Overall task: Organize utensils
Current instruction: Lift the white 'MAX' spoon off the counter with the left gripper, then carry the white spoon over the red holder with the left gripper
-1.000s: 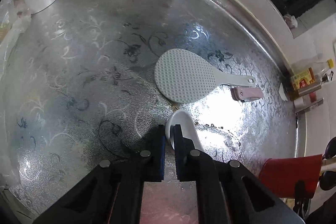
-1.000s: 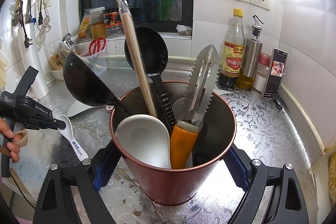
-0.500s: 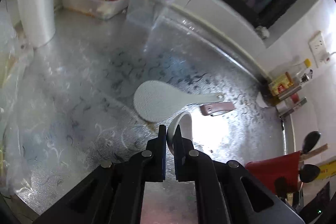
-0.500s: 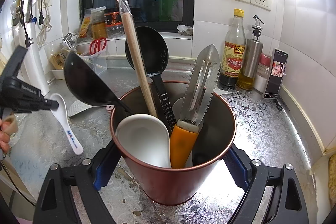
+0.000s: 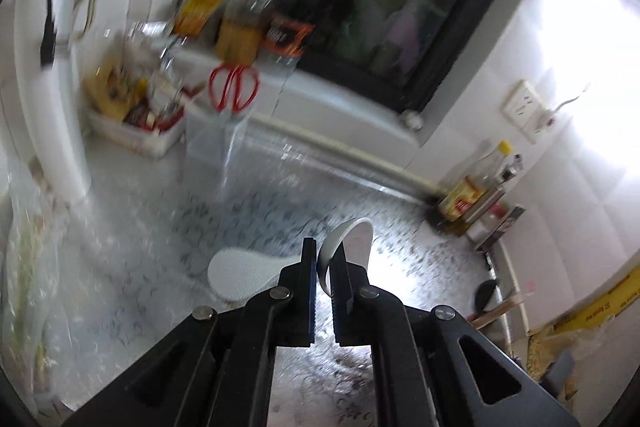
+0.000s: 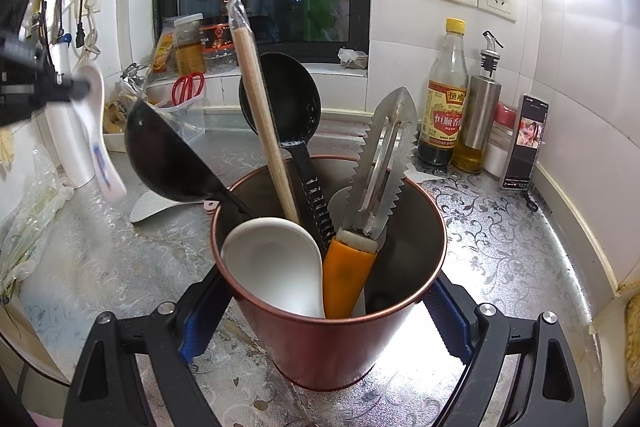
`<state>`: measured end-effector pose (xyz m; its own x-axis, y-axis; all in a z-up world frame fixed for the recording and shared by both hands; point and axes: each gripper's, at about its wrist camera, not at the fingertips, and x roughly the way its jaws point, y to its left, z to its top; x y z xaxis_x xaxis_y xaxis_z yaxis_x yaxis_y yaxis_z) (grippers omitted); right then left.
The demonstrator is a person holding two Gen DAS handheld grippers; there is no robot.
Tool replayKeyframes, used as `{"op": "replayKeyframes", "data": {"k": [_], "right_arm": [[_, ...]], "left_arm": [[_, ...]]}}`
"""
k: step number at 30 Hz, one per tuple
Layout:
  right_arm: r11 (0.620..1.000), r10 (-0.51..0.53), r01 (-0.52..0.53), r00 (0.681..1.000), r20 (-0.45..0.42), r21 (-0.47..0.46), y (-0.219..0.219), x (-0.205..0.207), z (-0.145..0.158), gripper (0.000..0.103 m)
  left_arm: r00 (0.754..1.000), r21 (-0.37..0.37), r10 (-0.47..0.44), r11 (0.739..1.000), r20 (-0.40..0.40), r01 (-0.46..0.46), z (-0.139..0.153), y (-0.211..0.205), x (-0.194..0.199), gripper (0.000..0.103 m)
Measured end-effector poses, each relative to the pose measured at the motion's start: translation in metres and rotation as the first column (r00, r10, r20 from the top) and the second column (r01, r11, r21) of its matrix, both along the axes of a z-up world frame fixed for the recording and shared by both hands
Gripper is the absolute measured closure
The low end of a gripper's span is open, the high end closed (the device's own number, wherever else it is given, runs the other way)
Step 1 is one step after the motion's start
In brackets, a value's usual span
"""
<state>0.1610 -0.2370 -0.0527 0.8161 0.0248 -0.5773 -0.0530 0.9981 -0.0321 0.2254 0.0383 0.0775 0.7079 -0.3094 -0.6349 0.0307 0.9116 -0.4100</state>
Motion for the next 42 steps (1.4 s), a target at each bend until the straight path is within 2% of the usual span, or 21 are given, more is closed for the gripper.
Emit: {"op": "replayKeyframes", "data": {"k": [5,10,15,26,33,40,42], "right_arm": [[1.000,0.000,0.000,1.000,0.001,-0.001,-0.001,0.000,0.000,0.012],[1.000,-0.001,0.001,1.000,0.002,0.001,-0.001,-0.001,0.000,0.012],[1.000,-0.001,0.001,1.000,0.001,0.001,0.000,-0.001,0.000,0.012],[1.000,0.000,0.000,1.000,0.001,0.000,0.000,-0.001,0.001,0.012],[1.000,0.002,-0.002,1.000,0.002,0.001,-0.001,-0.001,0.001,0.012],[1.000,0.003,-0.003,1.000,0.003,0.002,0.000,-0.002,0.001,0.012],[1.000,0.003,-0.003,1.000,0.003,0.001,0.000,-0.002,0.001,0.012]], "left_arm": [[0.995,0.014,-0.053,0.999,0.088,0.052,0.029,-0.020,-0.001,0.097],[0.986,0.026,-0.100,0.995,0.136,0.097,0.050,-0.037,-0.002,0.097],[0.968,0.049,-0.148,0.989,0.201,0.141,0.076,-0.057,-0.001,0.097],[0.893,0.160,-0.296,0.954,0.340,0.255,0.128,-0.115,-0.008,0.097],[0.860,0.212,-0.388,0.919,0.333,0.332,0.118,-0.152,-0.011,0.097],[0.837,0.349,-0.464,0.866,0.291,0.358,0.087,-0.187,-0.016,0.097],[0.831,0.366,-0.487,0.850,0.268,0.379,0.078,-0.193,-0.015,0.097]]}}
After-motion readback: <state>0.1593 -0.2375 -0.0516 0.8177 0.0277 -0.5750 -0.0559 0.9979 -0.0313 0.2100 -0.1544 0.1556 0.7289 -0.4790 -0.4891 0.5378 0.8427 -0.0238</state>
